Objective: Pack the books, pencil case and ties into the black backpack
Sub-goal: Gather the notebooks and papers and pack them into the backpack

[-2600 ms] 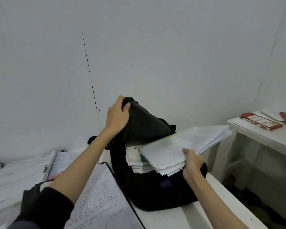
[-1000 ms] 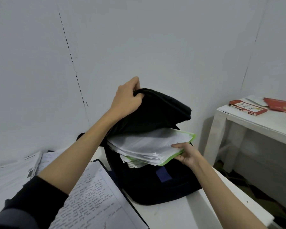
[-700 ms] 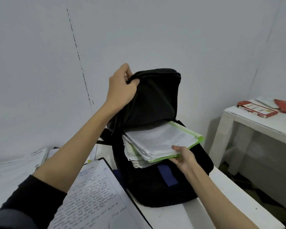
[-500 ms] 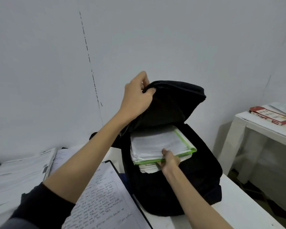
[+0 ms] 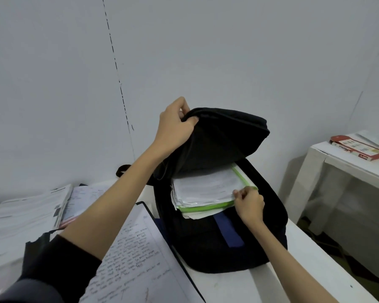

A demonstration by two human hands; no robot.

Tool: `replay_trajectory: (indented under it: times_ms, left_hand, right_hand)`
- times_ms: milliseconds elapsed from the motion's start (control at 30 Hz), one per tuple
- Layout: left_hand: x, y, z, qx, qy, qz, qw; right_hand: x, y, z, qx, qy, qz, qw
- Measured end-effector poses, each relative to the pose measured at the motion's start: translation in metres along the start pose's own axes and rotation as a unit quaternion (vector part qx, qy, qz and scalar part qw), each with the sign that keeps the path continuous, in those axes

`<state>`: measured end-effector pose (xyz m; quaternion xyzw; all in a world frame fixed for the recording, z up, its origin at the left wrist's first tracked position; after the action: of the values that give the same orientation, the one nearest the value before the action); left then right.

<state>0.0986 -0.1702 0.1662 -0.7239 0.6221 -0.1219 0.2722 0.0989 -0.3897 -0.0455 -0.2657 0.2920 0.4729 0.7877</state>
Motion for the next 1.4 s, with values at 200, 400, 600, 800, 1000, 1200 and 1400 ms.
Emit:
replay_trajectory:
  times_ms: [200,400,600,800,1000,1200,1400]
  left_hand:
    - [-0.004,0.025,0.037,-0.060,0.001,0.005,0.998]
    - [-0.015,0.073,0.088,-0.176,0.022,0.092,0.980]
    - [-0.093,0.167,0.124,-0.264,-0.020,0.183,0.947]
    - [-0.294,0.271,0.134,-0.304,-0.212,-0.060,0.927]
    - [-0.408,0.393,0.152,-0.468,-0.352,-0.141,0.798]
    - [-0.409,0.408,0.138,-0.425,-0.295,-0.191,0.834]
    - [-0.424,0.409,0.137,-0.419,-0.022,-0.334,0.844]
  right_hand:
    - [-0.008,0.001,-0.022,0.061,-0.059,-0.030,0.996]
    - [-0.052,0.070,0.035,-0.122,-0.212,-0.159,0.957]
    - [-0.012,0.148,0.126,-0.323,-0.169,-0.068,0.929]
    - [0.104,0.250,0.180,-0.385,0.001,0.210,0.898]
    - [0.157,0.359,0.226,-0.496,0.060,0.292,0.816]
    - [0.189,0.413,0.238,-0.528,0.193,0.310,0.767]
    - [0.191,0.416,0.238,-0.502,0.164,0.325,0.785]
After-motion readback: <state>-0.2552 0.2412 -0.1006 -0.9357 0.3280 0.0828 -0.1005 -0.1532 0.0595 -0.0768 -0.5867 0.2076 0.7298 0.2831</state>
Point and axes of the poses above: each hand's wrist, its own y-axis away from the middle knuckle, its own x-axis out of the palm, z = x × y, the point moved 8 cm from there along -y, towards the middle knuckle, and after that the axes turned 15 degrees about y, right-handed, at the moved point
